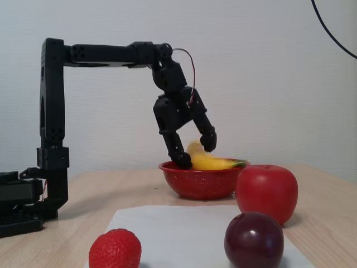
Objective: Grasp the banana and put it in the red bowl.
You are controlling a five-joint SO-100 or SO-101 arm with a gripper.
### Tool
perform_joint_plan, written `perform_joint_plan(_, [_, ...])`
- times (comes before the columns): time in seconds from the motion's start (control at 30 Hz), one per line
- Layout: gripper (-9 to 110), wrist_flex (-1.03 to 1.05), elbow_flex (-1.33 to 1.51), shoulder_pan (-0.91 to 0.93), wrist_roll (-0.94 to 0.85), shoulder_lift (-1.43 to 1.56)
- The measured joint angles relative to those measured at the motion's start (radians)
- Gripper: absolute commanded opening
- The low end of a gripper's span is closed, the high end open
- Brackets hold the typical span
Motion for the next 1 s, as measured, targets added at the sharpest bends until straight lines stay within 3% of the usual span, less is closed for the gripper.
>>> perform_joint_plan(0.23, [0,0.051,-0.038,-0.003,-0.048,0.0])
perform_joint_plan(1.0, [0,0.402,-0.189,-0.179,-0.092,0.144])
